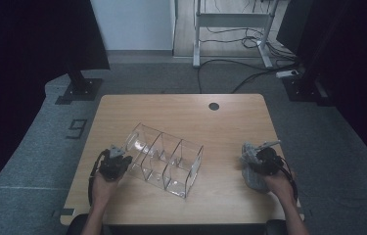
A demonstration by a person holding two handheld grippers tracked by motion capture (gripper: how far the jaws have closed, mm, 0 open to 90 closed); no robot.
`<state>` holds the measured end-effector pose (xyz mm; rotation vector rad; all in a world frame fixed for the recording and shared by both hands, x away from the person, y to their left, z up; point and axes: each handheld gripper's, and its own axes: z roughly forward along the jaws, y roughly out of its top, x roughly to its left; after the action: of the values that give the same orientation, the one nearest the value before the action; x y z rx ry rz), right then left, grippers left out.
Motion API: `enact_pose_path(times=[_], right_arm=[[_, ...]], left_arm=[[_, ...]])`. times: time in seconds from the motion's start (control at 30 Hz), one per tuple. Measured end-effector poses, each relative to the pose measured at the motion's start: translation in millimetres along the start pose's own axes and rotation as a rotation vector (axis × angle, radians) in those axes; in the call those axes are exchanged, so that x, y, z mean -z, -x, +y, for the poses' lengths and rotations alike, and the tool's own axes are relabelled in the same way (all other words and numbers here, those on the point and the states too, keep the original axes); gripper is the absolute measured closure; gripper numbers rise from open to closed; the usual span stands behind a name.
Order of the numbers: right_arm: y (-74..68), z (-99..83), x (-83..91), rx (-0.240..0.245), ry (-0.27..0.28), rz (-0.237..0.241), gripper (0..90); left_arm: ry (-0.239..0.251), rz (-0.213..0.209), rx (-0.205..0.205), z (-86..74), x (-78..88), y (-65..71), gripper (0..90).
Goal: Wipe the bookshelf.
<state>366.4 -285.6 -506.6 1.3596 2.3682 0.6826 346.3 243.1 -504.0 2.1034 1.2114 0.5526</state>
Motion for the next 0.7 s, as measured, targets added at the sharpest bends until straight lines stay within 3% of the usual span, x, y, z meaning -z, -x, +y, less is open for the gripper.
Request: enact_pose_path(times=[0.37,0.7], right_arm=[[-23.0,16.0,18.9,0.067,0.102,0.039,60.7],[-51.4,31.9,28.8,0.122,0.211,0.16,59.9]], left_arm=[[0.015,-0.01,0.024,-0.8,-1.3,-1.6,86.4],[0.013,-0.006,0.011,-0.5,-1.5,-1.0,86.4]])
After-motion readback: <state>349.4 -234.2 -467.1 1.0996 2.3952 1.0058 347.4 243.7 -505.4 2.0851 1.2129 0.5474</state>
